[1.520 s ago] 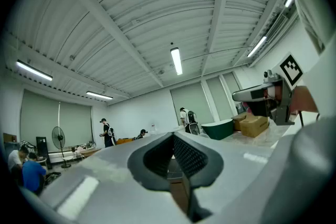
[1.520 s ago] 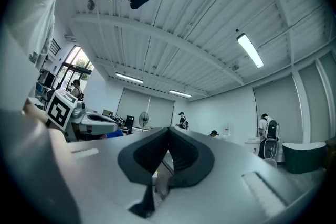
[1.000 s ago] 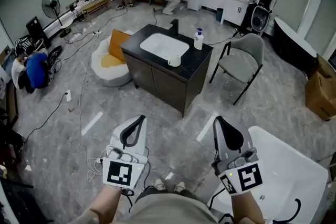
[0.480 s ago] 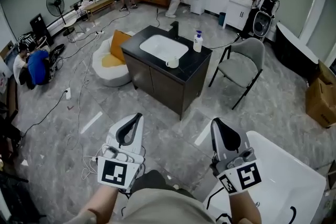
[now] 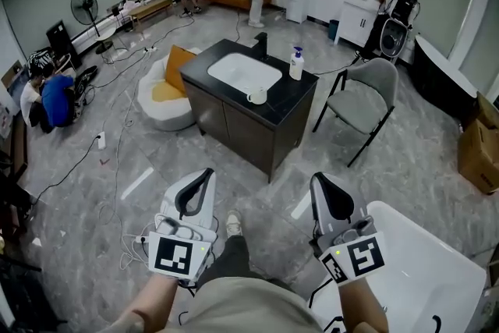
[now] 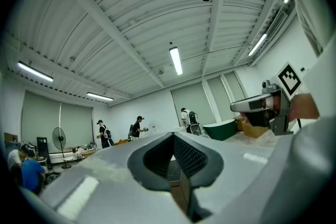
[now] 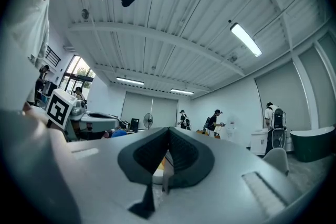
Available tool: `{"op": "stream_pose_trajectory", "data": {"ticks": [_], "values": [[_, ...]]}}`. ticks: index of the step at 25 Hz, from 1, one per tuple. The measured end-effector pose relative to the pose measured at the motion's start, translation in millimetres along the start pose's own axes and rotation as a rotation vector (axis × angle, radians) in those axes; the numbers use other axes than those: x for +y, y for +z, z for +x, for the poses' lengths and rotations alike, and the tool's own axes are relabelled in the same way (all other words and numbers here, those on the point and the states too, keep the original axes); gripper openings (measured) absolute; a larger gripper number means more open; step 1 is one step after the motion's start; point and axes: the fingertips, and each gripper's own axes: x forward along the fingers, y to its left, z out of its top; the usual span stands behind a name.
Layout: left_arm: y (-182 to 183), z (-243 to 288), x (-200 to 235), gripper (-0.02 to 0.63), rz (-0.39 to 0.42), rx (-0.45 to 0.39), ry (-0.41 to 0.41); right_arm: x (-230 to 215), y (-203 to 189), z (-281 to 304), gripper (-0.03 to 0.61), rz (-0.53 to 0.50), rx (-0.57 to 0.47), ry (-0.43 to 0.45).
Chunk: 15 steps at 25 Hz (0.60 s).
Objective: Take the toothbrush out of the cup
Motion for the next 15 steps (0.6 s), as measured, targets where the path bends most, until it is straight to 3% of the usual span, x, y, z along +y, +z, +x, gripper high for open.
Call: {"op": "stream_pose_trajectory", "data": {"ticks": [7, 15], "values": [[-14.5, 46.7, 26.6, 0.003, 0.004, 0.007, -0.005, -24.1, -14.7, 51.0, 0.003, -0.002, 0.016, -0.002], [-33.1, 130.3, 83.5, 0.003, 0.014, 0.013, -0.023, -55.4, -34.2, 152.7, 0.003, -0.013, 0.057, 0.003]]}}
